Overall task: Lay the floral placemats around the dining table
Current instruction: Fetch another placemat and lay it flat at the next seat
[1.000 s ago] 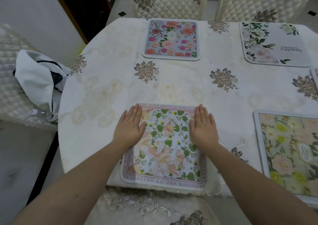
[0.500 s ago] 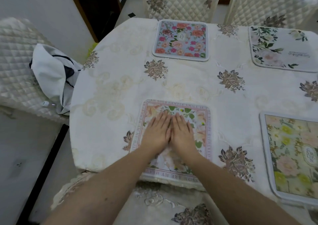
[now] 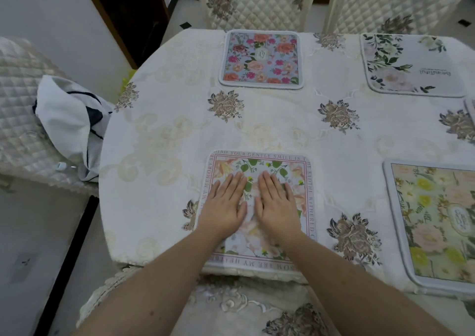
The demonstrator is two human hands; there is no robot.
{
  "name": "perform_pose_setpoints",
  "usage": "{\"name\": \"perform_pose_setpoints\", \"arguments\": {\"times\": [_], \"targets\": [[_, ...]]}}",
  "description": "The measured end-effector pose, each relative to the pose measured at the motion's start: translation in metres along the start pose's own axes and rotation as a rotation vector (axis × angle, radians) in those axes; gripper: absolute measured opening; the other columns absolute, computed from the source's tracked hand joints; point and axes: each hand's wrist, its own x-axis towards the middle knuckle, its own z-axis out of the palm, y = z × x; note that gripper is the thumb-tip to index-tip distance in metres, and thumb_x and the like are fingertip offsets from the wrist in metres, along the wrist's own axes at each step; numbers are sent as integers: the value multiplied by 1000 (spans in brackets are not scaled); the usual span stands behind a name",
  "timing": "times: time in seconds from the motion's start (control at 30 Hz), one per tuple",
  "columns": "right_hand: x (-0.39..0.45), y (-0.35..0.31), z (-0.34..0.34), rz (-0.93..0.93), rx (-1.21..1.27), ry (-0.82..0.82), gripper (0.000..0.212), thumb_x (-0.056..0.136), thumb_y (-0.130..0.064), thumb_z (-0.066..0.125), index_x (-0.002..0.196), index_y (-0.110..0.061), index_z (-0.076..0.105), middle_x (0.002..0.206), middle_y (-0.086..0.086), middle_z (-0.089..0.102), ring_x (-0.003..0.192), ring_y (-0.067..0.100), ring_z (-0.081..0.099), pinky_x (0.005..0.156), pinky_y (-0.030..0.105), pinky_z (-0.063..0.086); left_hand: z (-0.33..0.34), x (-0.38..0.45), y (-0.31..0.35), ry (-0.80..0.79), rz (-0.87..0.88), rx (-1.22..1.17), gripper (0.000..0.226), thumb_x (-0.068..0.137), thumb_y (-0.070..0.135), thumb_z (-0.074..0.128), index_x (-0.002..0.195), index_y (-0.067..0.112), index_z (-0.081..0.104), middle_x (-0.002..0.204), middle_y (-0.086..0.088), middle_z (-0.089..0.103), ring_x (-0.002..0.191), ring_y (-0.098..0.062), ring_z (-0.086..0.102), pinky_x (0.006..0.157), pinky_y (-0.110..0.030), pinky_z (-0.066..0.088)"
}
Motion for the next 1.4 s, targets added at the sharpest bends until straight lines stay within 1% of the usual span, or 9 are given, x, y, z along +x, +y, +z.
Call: {"name": "perform_pose_setpoints", "arguments": {"times": [0.2, 0.6, 0.77, 0.87, 0.93, 1.03, 1.17, 1.27, 1.4], "targets": [[-14, 28, -10, 53, 19, -45, 57, 103, -40, 3, 156, -22, -6, 163, -8, -10, 149, 7, -15, 122, 36, -6, -4, -11, -20, 7, -11, 19, 68, 102, 52, 22, 159, 21, 2, 165, 2, -5, 153, -14, -8, 122, -32, -7], [-19, 49, -13, 58, 1, -42, 59, 100, -41, 1, 155, -19, 1, 163, -3, -3, 150, 12, -7, 121, 30, -6, -10, -35, -61, -21, -56, 60, 67, 101, 51, 15, 158, 19, -1, 165, 4, -3, 153, -10, -1, 122, -31, 0], [-24, 62, -16, 90, -10, -43, 61, 99, -43, 0, 156, -18, 2, 164, 1, -1, 150, 12, -7, 121, 31, -7, -13, -33, -61, 8, -20, 144, 66, 102, 46, 23, 157, 9, 15, 164, -6, 15, 152, -17, 13, 122, -32, -3], [-31, 54, -21, 146, 5, -21, 67, 97, -45, -2, 156, -15, 11, 164, 2, 3, 151, 15, -3, 122, 34, -6, -13, -29, -49, 53, 9, 125, 62, 103, 38, 26, 154, 2, 25, 161, -14, 25, 151, -24, 19, 123, -38, 8], [-35, 31, -22, 108, 41, -30, 64, 99, -43, 2, 156, -15, 12, 164, 2, 2, 151, 16, -7, 121, 34, -8, -11, -24, -32, 38, 43, 67, 61, 105, 37, 25, 155, 3, 20, 163, -14, 17, 153, -25, 12, 124, -41, 13], [-43, -9, -10, -60, 89, -94, 58, 104, -40, 11, 157, -15, 8, 163, 0, -3, 151, 16, -8, 121, 33, -8, -5, -17, 4, 25, 77, -30, 60, 105, 38, 14, 156, 7, 6, 163, -5, -4, 153, -20, -4, 125, -36, 0], [-53, -21, 6, -213, 28, -97, 59, 102, -37, 20, 153, -8, 26, 162, 6, 18, 150, 18, 16, 119, 40, 14, 11, -30, 29, 25, 64, -19, 60, 101, 35, -5, 156, 9, 2, 166, -5, 2, 153, -18, -3, 125, -39, 6], [-54, -19, 6, -216, 19, -102, 59, 102, -37, 17, 155, -9, 21, 163, 4, 16, 151, 16, 10, 120, 40, 13, 14, -37, 30, 12, -59, -59, 61, 99, 40, -5, 155, 16, -4, 164, 2, -8, 151, -12, -13, 124, -36, -5], [-55, -19, 4, -221, 11, -122, 60, 103, -39, 16, 156, -11, 18, 164, 2, 13, 151, 14, 6, 121, 39, 11, 9, -36, 29, -17, -39, -33, 63, 100, 46, -1, 156, 16, -2, 164, 2, -6, 151, -12, -12, 123, -34, -7]]}}
